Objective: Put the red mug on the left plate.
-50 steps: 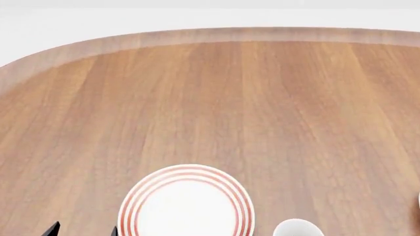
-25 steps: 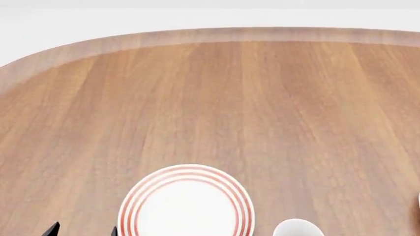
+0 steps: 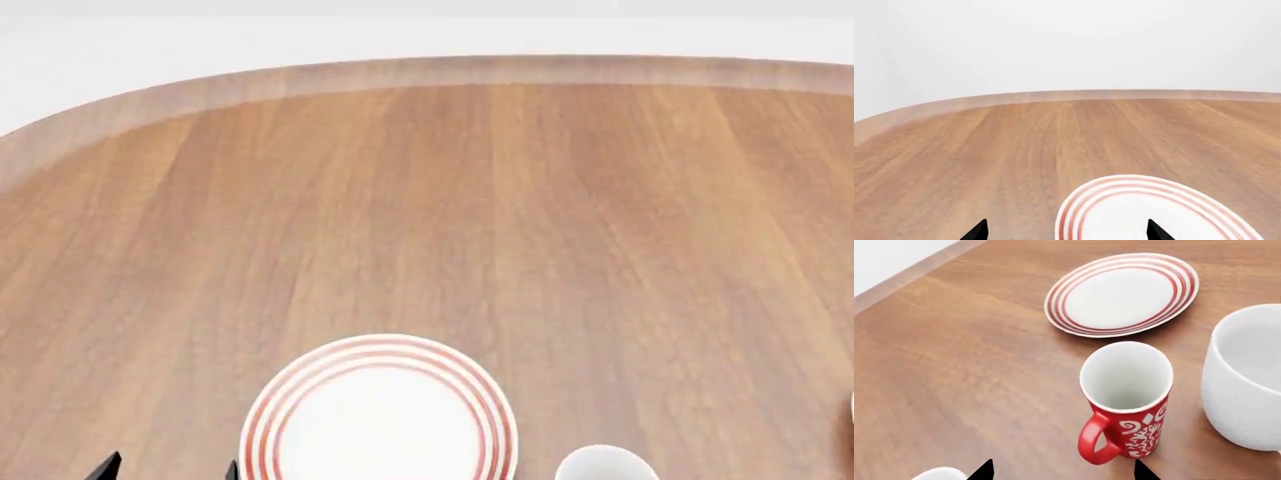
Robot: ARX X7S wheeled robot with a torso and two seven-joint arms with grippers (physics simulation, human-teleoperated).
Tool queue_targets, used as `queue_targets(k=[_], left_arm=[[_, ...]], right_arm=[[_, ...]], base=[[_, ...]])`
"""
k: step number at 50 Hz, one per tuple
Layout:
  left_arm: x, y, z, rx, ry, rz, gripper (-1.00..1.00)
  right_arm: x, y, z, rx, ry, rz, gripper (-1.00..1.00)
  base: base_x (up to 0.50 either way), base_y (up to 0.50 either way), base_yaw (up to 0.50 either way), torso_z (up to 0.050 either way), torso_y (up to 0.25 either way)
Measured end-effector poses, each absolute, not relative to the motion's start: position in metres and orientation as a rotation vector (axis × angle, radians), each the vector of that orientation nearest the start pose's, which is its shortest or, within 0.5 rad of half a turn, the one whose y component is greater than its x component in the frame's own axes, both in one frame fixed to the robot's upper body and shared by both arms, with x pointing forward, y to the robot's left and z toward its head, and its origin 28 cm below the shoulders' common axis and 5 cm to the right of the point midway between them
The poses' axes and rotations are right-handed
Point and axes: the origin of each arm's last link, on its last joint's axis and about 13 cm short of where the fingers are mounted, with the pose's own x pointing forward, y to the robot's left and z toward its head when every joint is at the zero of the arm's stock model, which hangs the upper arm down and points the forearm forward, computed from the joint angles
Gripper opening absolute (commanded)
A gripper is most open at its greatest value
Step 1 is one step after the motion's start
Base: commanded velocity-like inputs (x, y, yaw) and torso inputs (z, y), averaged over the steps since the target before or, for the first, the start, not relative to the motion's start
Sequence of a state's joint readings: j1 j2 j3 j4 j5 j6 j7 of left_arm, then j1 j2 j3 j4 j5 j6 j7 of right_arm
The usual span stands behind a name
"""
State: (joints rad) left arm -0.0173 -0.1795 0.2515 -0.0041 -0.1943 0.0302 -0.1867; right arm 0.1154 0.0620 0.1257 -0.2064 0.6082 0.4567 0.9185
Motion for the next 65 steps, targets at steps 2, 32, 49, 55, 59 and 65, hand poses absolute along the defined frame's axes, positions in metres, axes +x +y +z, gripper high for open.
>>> queue_targets(k=[2, 32, 49, 55, 59, 65], left_arm=[[0.208, 0.197, 0.012, -0.015, 0.004, -0.059, 1.00], [0.207, 0.198, 0.013, -0.016, 0.004, -0.056, 1.00], [0.208, 0.198, 0.012, -0.019, 0.006, -0.056, 1.00], [0.208, 0.198, 0.012, -0.019, 0.006, -0.056, 1.00], [0.208, 0.198, 0.012, -0.019, 0.006, -0.056, 1.00], [0.208, 0.198, 0.012, -0.019, 0.006, -0.057, 1.00]], right_arm=[[0.232, -0.109, 0.062, 0.441, 0.327, -0.801, 1.00], [0.258, -0.114, 0.074, 0.565, 0.384, -0.881, 1.00], [0.264, -0.120, 0.088, 0.609, 0.403, -0.889, 1.00], [0.266, -0.122, 0.089, 0.623, 0.409, -0.893, 1.00], [0.267, -0.124, 0.089, 0.632, 0.414, -0.899, 1.00], [0.270, -0.127, 0.089, 0.648, 0.420, -0.912, 1.00]], base=[[0.00, 0.00, 0.00, 0.000, 0.000], [0.00, 0.00, 0.00, 0.000, 0.000], [0.00, 0.00, 0.00, 0.000, 0.000], [0.00, 0.00, 0.00, 0.000, 0.000], [0.00, 0.00, 0.00, 0.000, 0.000], [0.00, 0.00, 0.00, 0.000, 0.000]])
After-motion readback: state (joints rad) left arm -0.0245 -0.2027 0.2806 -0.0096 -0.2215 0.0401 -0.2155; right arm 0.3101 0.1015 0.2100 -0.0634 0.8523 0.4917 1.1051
